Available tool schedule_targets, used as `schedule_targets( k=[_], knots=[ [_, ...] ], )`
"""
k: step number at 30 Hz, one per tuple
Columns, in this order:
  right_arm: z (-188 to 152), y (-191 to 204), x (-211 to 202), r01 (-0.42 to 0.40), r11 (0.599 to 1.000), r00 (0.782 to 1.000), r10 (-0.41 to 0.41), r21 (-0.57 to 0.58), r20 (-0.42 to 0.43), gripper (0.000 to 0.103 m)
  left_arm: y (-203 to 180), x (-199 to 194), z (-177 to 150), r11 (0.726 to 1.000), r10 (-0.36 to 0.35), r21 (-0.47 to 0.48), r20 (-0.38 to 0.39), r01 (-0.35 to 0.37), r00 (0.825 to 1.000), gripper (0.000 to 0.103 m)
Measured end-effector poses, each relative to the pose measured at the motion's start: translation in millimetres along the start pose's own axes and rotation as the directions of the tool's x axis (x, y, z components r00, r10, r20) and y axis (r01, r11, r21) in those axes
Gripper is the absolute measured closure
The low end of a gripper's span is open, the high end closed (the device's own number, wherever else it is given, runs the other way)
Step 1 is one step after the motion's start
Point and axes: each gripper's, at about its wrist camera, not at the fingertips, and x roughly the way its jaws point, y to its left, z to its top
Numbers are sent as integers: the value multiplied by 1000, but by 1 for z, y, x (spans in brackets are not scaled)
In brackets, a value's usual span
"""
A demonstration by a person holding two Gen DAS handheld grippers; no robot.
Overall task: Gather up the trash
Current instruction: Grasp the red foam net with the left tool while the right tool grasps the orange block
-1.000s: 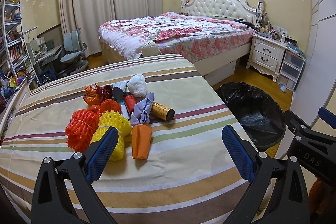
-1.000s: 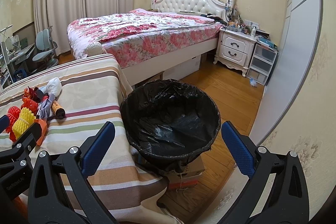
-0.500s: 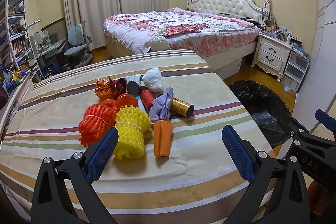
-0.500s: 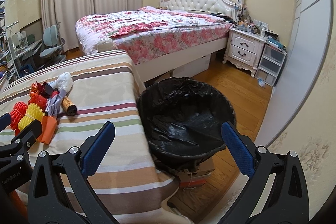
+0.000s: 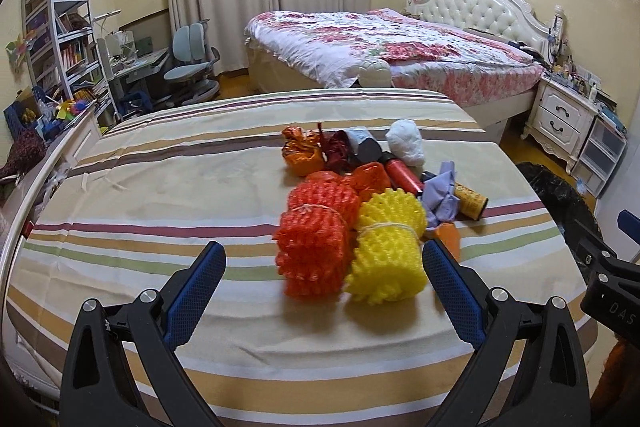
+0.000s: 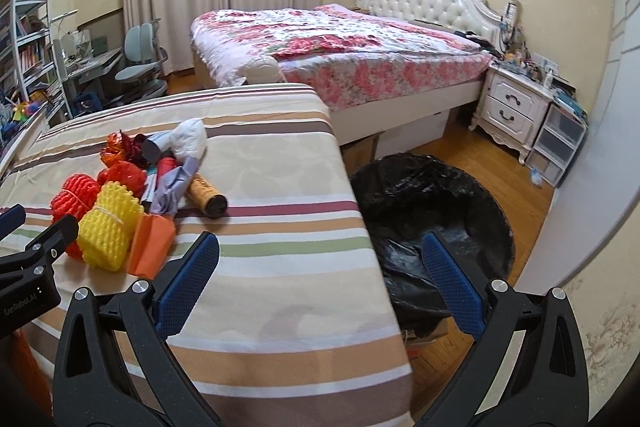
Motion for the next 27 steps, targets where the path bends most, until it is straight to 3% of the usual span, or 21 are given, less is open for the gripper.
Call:
schedule_targets(
  k=[4,5,6,14,17,20,27],
  knots=[
    [2,11,4,-15,1000,1000,15,-17,-14,4,13,9,2,1000,-13,-10,-19,13,1000,16],
    [2,14,5,-15,1000,1000,15,-22,-16,4,17,12,3,999,-35,-14,-29,34,999,25],
    [3,16,7,-14,1000,1000,14,-25,-17,4,19,15,4,999,-51,-20,-41,51,998,29],
    [6,21,14,-15,999,999,14,-33,-34,4,21,31,8,998,-55,9,-69,56,996,29],
    [6,24,16,-17,999,999,16,-36,-36,4,20,35,6,998,-54,15,-78,55,995,43],
    [6,26,17,-29,999,999,27,-38,-42,4,23,33,3,994,-109,-4,-77,109,991,60],
    [3,37,15,-63,997,997,61,-45,-46,4,26,17,0,996,-91,1,-41,91,995,63]
  ],
)
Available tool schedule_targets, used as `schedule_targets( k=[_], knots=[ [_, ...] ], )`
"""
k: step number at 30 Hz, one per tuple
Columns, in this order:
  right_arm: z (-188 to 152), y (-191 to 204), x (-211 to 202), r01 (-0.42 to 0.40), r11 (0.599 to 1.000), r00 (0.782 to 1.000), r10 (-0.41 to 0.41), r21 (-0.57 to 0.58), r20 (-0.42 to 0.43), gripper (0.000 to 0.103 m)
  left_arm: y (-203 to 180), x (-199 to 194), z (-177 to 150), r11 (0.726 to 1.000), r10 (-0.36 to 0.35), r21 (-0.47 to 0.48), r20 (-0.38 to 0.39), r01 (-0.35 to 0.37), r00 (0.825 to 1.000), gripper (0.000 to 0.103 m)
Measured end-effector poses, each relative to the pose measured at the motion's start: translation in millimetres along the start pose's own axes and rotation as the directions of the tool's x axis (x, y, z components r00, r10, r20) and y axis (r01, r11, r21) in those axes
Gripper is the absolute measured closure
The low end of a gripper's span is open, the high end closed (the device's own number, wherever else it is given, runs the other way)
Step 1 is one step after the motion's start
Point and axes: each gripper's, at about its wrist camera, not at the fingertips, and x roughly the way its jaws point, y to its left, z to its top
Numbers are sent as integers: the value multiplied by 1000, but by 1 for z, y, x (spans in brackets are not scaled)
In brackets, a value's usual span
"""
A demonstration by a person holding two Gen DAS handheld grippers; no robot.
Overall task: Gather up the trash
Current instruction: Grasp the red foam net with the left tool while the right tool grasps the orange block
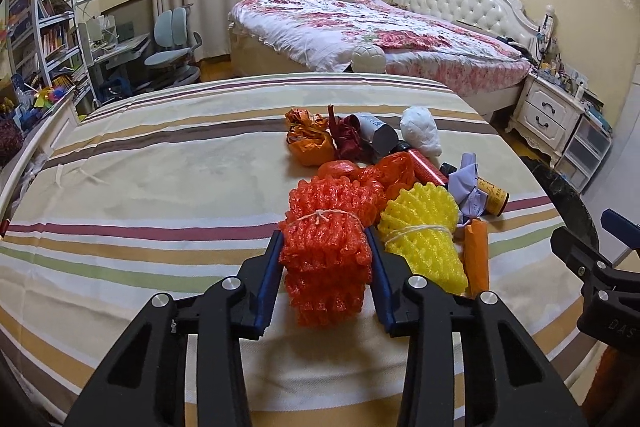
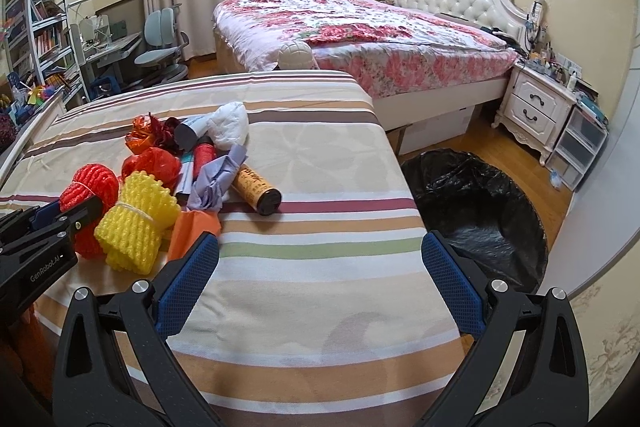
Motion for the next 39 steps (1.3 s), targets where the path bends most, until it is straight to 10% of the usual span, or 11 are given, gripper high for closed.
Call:
schedule_targets(
  k=[21,28,39],
  knots=[
    [-7,60,35,-161,985,978,150,-67,-141,48,43,-8,-12,994,102,-51,28,-101,994,63],
    [-12,58,37,-185,981,973,176,-50,-152,80,45,-9,-14,993,96,-69,28,-94,995,63],
    [-14,38,19,-175,984,979,170,-38,-108,81,29,-28,-8,996,67,-62,64,-63,996,64]
  ],
)
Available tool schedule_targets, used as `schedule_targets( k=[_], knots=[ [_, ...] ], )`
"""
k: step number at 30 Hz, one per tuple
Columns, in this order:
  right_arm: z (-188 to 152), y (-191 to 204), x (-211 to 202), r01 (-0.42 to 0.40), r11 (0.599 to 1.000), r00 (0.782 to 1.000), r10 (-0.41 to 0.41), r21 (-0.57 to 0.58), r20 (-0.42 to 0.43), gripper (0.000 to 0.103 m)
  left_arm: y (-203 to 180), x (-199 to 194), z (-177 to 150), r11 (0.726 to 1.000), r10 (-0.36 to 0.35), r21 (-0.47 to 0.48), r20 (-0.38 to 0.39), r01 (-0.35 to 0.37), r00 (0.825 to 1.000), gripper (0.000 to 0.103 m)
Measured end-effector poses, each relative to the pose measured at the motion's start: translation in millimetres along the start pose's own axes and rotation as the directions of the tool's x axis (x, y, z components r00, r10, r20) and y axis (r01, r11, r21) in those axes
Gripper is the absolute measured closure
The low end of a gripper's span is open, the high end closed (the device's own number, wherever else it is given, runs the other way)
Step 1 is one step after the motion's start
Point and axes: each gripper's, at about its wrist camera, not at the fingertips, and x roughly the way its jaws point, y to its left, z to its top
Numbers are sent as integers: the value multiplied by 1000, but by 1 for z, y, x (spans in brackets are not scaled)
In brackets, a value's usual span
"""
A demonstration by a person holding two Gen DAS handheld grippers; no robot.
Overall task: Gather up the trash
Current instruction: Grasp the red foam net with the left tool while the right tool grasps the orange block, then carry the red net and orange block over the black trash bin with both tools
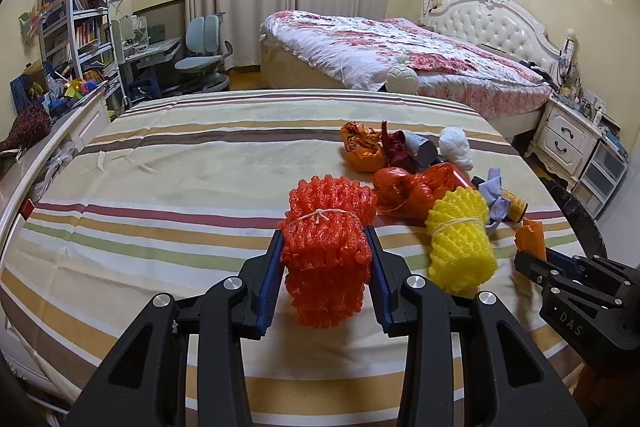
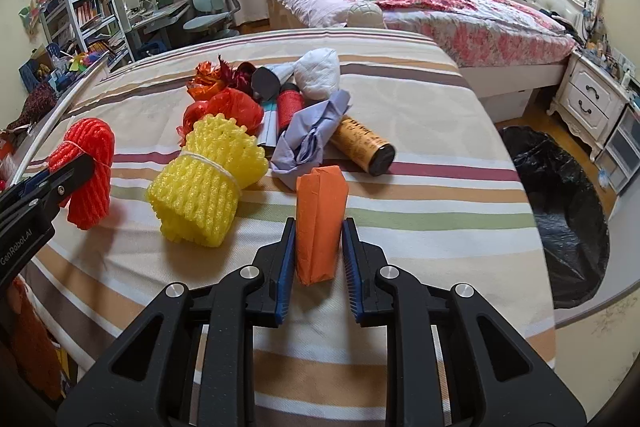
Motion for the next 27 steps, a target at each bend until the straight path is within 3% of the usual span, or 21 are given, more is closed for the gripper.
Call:
schedule_targets(
  k=[7,14,20,27],
  knots=[
    [4,-34,-29,57,998,996,-59,37,71,81,-36,-13,9,997,-65,42,35,63,997,64],
    [7,-90,-46,153,982,980,-165,111,110,81,-97,-13,18,980,-174,108,45,169,984,64],
    [6,-141,-45,204,962,968,-226,183,109,81,-151,0,27,956,-250,166,41,241,967,64],
    [5,-187,-32,242,942,959,-269,232,92,81,-209,33,34,934,-289,221,11,280,957,64]
  ],
)
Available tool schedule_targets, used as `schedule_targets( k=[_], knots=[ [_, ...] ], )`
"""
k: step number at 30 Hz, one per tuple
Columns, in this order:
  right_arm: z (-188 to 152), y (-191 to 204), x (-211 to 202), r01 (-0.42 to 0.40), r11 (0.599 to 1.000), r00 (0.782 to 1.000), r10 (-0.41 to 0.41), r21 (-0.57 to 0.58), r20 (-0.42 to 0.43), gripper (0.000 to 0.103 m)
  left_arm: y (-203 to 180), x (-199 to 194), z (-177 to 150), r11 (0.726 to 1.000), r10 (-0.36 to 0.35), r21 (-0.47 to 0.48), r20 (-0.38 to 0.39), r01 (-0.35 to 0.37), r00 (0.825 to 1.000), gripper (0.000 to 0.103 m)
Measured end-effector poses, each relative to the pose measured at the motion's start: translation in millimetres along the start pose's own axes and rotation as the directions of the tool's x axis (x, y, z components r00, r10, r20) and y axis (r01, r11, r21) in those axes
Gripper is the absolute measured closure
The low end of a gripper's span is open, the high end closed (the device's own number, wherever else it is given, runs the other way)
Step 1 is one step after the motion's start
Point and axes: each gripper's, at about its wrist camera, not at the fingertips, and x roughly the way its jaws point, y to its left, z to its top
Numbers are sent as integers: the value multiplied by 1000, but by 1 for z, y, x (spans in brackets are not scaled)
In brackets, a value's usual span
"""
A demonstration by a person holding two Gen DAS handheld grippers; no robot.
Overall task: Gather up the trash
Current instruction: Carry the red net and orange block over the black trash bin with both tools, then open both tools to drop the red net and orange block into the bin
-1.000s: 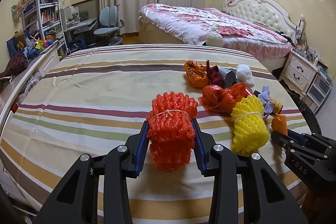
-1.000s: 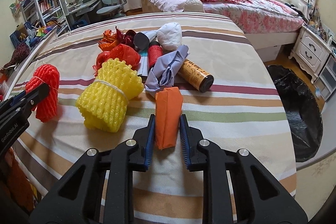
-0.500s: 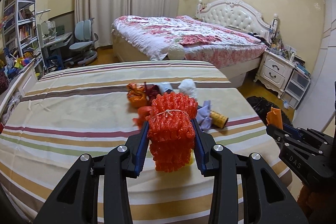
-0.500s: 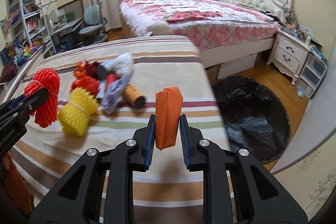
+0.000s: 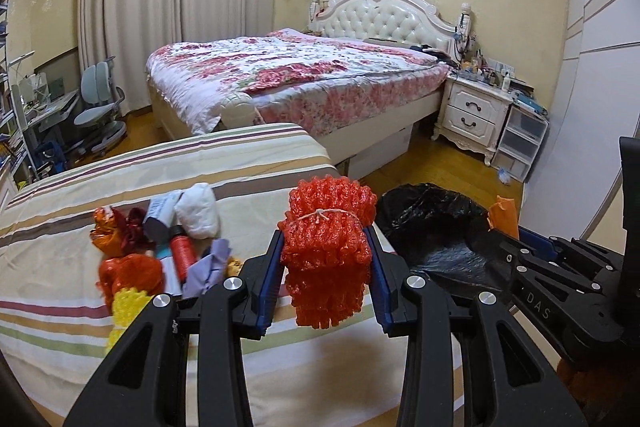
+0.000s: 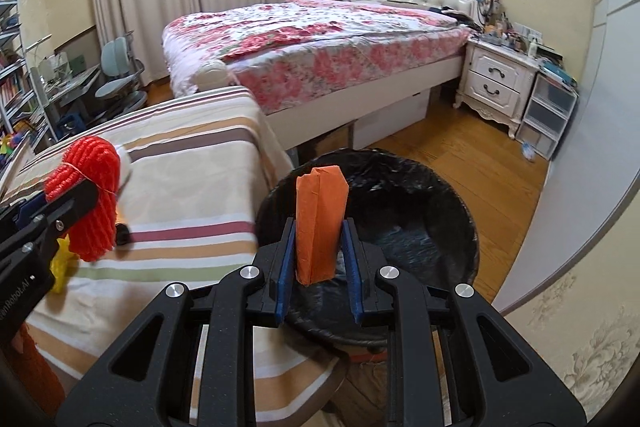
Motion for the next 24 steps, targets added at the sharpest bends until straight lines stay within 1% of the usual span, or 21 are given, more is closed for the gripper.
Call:
schedule_targets(
  k=[7,13,19,24],
  knots=[
    [7,-26,21,30,999,999,-29,32,-14,81,-32,37,7,998,-2,55,-11,3,1000,64],
    [6,-40,34,35,998,999,-33,56,-35,81,-51,61,12,997,-18,77,-46,21,999,64],
    [8,-54,41,37,996,998,-33,87,-49,81,-67,77,13,995,-13,99,-74,20,997,64],
    [10,-63,45,42,995,998,-37,90,-56,81,-72,84,11,994,-4,111,-95,15,995,64]
  ],
)
